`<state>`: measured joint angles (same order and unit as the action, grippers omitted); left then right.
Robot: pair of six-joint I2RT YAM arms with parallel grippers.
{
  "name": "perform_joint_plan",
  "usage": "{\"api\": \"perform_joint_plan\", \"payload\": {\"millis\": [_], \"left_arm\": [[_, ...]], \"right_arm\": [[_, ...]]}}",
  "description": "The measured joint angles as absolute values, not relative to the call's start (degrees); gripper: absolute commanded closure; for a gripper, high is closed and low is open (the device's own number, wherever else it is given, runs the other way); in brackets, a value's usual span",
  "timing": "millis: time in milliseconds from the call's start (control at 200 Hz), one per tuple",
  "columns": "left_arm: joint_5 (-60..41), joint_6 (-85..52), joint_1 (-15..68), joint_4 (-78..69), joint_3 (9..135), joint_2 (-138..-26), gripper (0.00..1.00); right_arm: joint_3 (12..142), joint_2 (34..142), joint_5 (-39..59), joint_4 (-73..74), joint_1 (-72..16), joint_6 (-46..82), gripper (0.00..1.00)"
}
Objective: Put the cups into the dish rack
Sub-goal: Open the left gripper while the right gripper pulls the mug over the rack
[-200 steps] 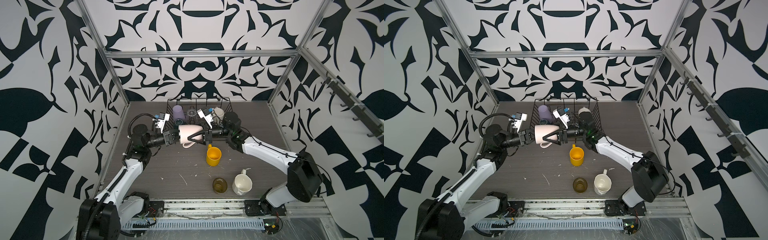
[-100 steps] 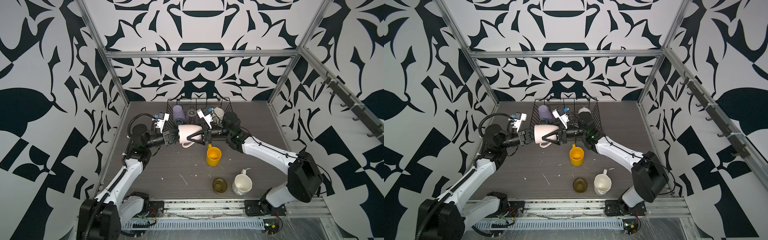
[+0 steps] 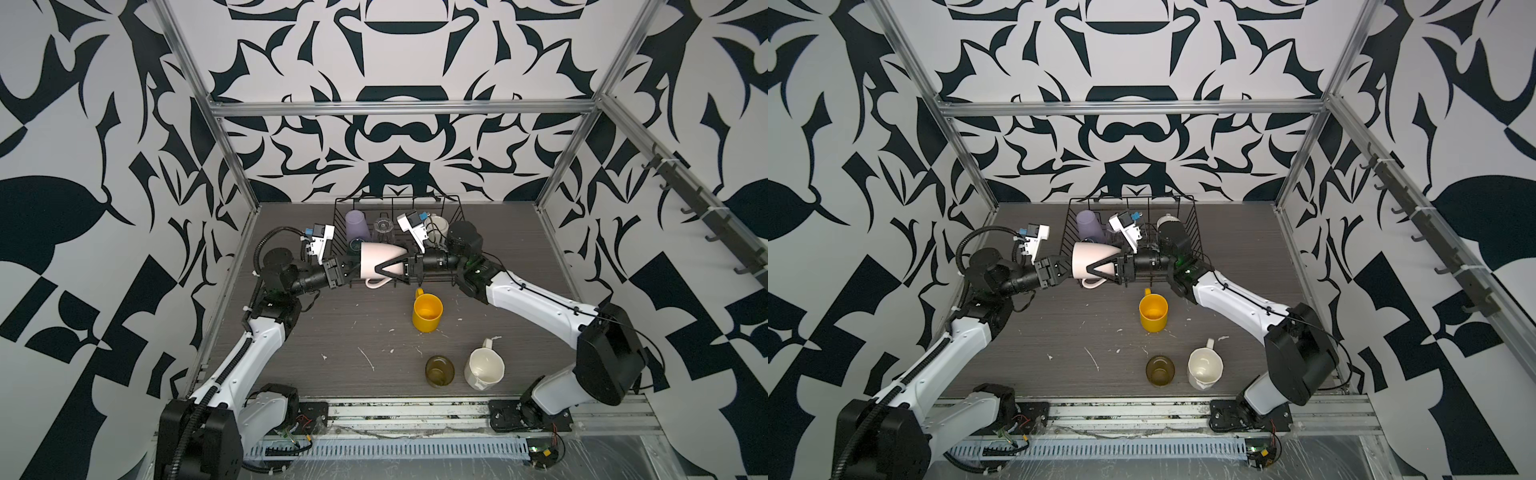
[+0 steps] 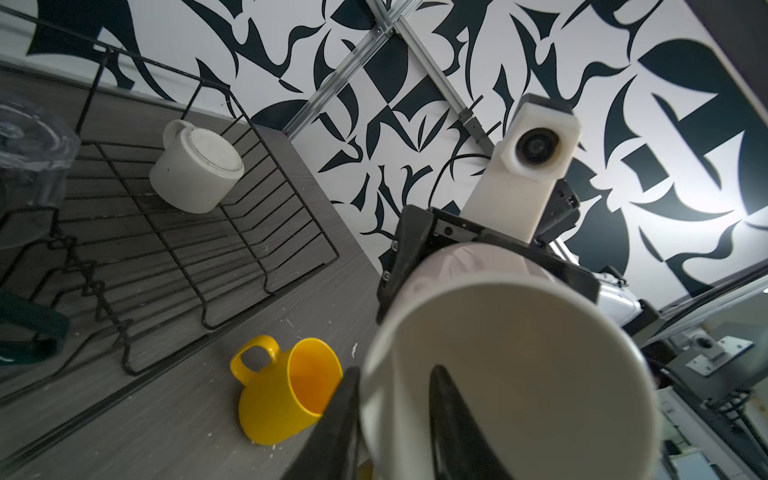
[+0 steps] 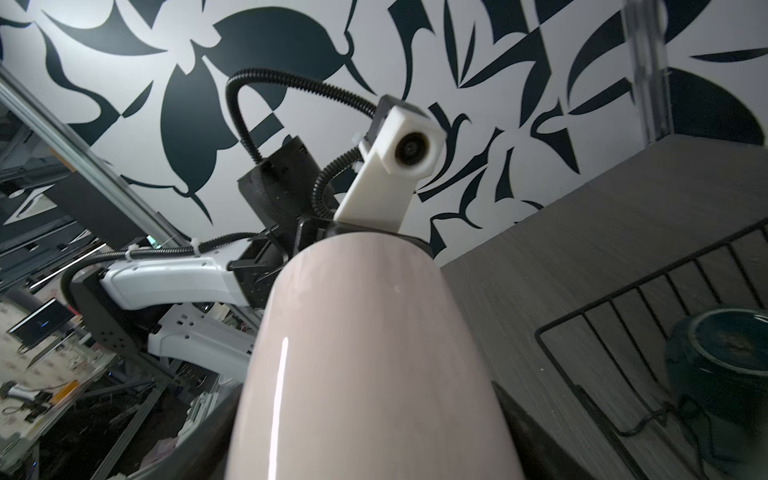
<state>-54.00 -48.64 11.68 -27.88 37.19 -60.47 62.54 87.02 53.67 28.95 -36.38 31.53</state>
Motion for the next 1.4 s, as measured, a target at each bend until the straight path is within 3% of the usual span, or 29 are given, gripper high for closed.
{"api": "perform_joint_plan", "payload": {"millis": [330,460,560,810,1105,1400], "left_arm": [[-53.23,-47.72,11.18,-26.11,37.23,-59.07,0.26],[-50.87,-44.95,10.83,-22.11,37.28,-56.88,0.07],[-47.59,-41.52,10.48,-17.23,37.63,-54.28,0.0],[-30.85,-34.13,8.93,-3.27,40.42,-48.38,0.01],[-5.67,-31.35,8.67,9.28,40.8,-40.12,0.01],[4.08,-31.03,8.62,13.43,40.8,-36.4,0.01]], "right_arm": [[62.59,84.68,50.24,23.31,-34.48,29.93,1.0],[63.59,81.84,48.62,16.1,-33.34,26.24,1.0],[66.43,80.03,46.96,8.36,-32.27,22.06,1.0],[79.05,80.2,41.95,-13.06,-29.41,9.67,1.0],[98.04,93.08,33.74,-34.26,-26.44,-2.61,1.0],[114.91,107.81,21.87,-51.48,-27.9,-10.79,1.0]]}}
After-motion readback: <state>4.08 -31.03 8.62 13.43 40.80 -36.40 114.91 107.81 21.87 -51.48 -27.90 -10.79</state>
